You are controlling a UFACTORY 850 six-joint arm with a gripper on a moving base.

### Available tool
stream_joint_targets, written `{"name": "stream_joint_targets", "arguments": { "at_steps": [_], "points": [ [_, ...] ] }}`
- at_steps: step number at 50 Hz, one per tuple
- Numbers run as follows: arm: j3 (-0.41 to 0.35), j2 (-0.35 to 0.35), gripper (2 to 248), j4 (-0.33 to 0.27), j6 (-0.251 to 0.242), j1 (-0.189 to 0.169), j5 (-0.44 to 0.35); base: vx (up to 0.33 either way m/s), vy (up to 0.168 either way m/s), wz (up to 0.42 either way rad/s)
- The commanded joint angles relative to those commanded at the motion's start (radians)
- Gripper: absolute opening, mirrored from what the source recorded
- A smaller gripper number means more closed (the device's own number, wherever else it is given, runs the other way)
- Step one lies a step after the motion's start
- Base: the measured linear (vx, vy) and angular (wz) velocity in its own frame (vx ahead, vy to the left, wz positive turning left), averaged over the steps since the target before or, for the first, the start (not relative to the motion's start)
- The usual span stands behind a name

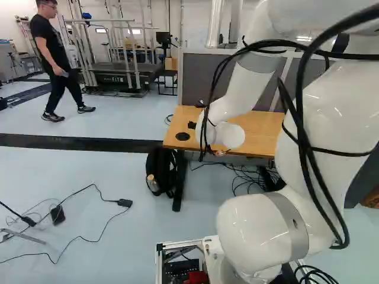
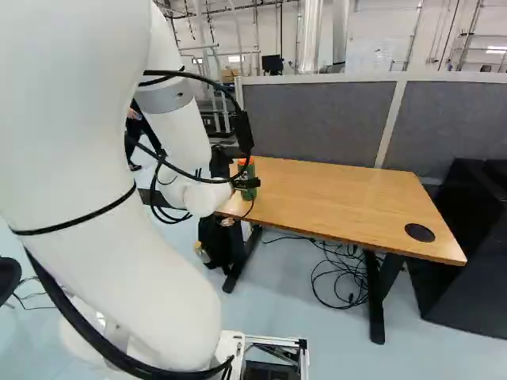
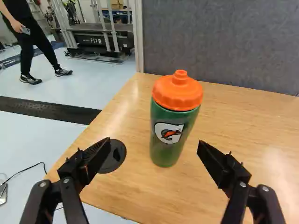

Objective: Pick up the green bottle from the table

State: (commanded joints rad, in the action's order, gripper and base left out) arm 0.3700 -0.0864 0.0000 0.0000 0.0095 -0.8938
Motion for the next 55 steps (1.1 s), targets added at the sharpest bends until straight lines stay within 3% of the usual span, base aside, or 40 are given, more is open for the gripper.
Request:
{"name": "stream_joint_targets", "arguments": {
  "at_steps": [55],
  "points": [
    [0.094,-0.220,247,0.017,0.000,0.000,-0.209,0.000,0.000,0.000]
  ]
}}
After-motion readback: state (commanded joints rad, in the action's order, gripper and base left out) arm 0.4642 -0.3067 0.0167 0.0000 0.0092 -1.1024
